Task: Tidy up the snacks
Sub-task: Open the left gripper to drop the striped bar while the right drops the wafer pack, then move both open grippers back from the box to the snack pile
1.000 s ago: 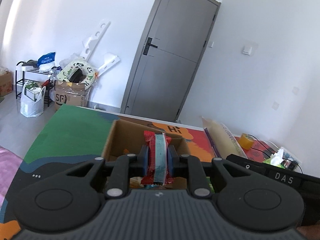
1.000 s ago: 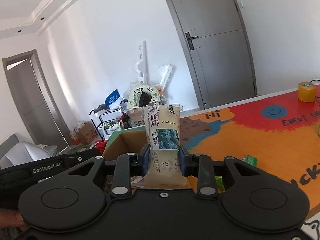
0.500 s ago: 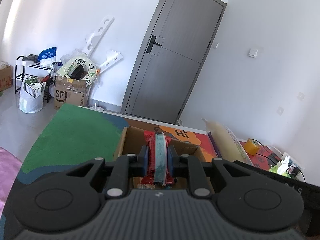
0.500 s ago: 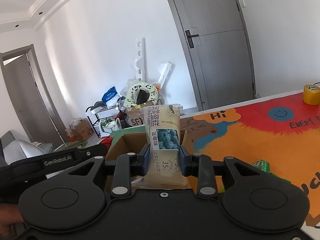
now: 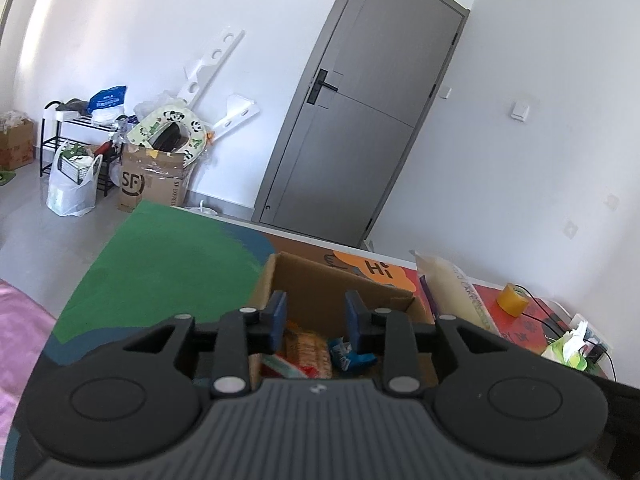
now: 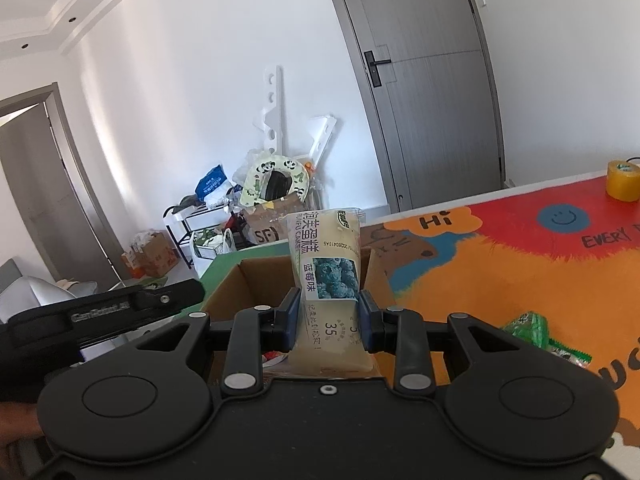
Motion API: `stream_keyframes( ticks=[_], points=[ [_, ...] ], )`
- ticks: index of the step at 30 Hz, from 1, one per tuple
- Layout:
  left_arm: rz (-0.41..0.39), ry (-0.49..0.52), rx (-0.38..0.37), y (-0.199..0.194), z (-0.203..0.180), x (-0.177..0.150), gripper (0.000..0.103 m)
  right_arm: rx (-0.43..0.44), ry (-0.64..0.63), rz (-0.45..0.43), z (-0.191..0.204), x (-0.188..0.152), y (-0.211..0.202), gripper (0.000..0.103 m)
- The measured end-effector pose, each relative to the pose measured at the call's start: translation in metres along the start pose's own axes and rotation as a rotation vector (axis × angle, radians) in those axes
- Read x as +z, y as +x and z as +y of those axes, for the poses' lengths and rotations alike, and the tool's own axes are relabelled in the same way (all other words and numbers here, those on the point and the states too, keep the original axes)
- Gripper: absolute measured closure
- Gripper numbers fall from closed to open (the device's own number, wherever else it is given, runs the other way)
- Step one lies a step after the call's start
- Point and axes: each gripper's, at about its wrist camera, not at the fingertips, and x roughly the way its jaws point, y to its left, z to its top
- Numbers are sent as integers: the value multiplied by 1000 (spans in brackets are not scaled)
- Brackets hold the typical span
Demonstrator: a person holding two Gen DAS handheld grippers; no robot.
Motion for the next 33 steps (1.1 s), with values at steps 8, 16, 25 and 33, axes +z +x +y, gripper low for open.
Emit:
stream_keyframes(
  ticks=[8,16,25,33],
  points=[
    [-3,-18,29,-13,6,-2,59,-1,24,-15,1,0,0,52],
    [21,4,7,-15,-8,-8,35,-39,53,-11,-10,-7,-18,48],
    [43,30,1,-21,-28,-24,24,-68,93,12,-36,-23,-45,36],
    [67,60,22,-30,-52,-34,19,-58,112,19,-55,-29,-69,22]
  ],
)
